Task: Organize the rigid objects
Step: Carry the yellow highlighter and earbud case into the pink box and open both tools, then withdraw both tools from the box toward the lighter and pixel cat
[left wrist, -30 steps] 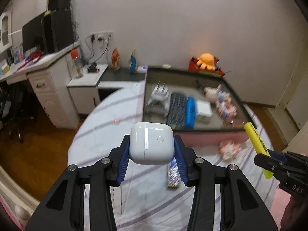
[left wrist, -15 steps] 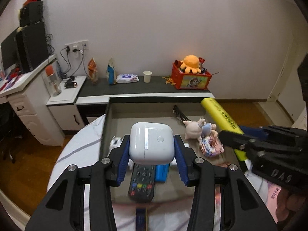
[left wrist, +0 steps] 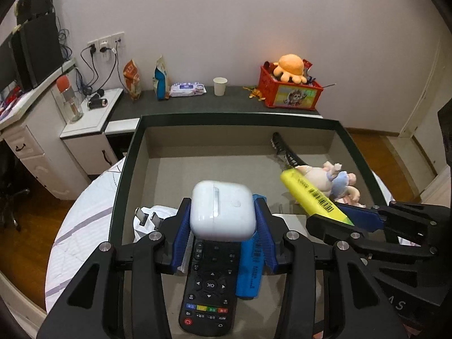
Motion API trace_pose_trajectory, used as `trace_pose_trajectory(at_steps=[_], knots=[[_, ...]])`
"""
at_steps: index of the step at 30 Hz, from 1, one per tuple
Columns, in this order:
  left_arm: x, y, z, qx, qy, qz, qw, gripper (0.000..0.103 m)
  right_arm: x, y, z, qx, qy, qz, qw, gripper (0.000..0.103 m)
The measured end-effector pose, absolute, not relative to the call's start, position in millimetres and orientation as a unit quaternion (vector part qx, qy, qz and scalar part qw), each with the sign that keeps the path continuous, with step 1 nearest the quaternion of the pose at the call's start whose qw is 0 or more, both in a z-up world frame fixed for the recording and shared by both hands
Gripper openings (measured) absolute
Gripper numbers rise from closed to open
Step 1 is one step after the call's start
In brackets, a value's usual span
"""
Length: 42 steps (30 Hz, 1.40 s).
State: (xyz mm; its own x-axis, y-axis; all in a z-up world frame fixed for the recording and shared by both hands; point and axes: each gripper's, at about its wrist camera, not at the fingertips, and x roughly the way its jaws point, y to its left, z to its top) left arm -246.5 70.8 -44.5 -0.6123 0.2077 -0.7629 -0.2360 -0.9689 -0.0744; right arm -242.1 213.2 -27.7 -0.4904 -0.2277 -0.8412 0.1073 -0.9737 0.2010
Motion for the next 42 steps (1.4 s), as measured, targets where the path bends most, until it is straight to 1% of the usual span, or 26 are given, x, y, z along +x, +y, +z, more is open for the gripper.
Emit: trace_pose_trajectory(at_steps=[4,5,6,7,8,9,10,11,12,22,23,24,25,26,34,42], knots=[[-245,70,-42,-0.421,0.023,0.9,0.112,0.064,-242,218,-32,0.497,-0.063,-0.861,0.089,0.029],[-245,68,-41,-0.421,0.022,0.9,0.108,0.066,-241,220,-31,0.496,-0.065,-0.861,0.087,0.031],[-245,65,-40,-0.423,0.018,0.9,0.104,0.071,-241,221,-30,0.495,-0.067,-0.862,0.085,0.039],[-245,61,-38,-0.423,0.013,0.901,0.098,0.076,-239,224,-28,0.493,-0.068,-0.864,0.077,0.044],[-244,58,-36,-0.421,0.003,0.901,0.103,0.076,-237,228,-26,0.489,-0.072,-0.866,0.071,0.056],[-243,54,-34,-0.422,-0.004,0.9,0.107,0.08,-235,229,-25,0.487,-0.076,-0.867,0.069,0.068],[-241,51,-32,-0.422,-0.005,0.901,0.101,0.091,-231,235,-22,0.483,-0.088,-0.869,0.068,0.075],[-238,50,-30,-0.418,-0.003,0.904,0.091,0.097,-231,237,-20,0.48,-0.094,-0.87,0.068,0.083],[-233,47,-26,-0.408,-0.003,0.909,0.083,0.103,-227,241,-18,0.475,-0.107,-0.87,0.073,0.083],[-182,35,10,-0.39,-0.02,0.917,0.075,0.103,-188,248,9,0.442,-0.166,-0.877,0.088,0.085],[-174,33,15,-0.386,-0.022,0.919,0.075,0.103,-181,248,14,0.435,-0.17,-0.879,0.093,0.087],[-167,30,19,-0.381,-0.025,0.921,0.075,0.103,-175,248,19,0.43,-0.174,-0.881,0.097,0.095],[-158,26,24,-0.375,-0.029,0.923,0.074,0.103,-167,248,23,0.425,-0.179,-0.881,0.101,0.1],[-148,22,29,-0.369,-0.031,0.926,0.075,0.103,-159,249,28,0.419,-0.183,-0.883,0.106,0.103],[-71,-1,57,-0.323,-0.018,0.944,0.063,0.103,-82,248,65,0.37,-0.144,-0.915,0.076,0.103],[-12,-9,46,-0.326,0.003,0.944,0.051,0.103,-3,251,73,0.339,-0.122,-0.932,0.037,0.103]])
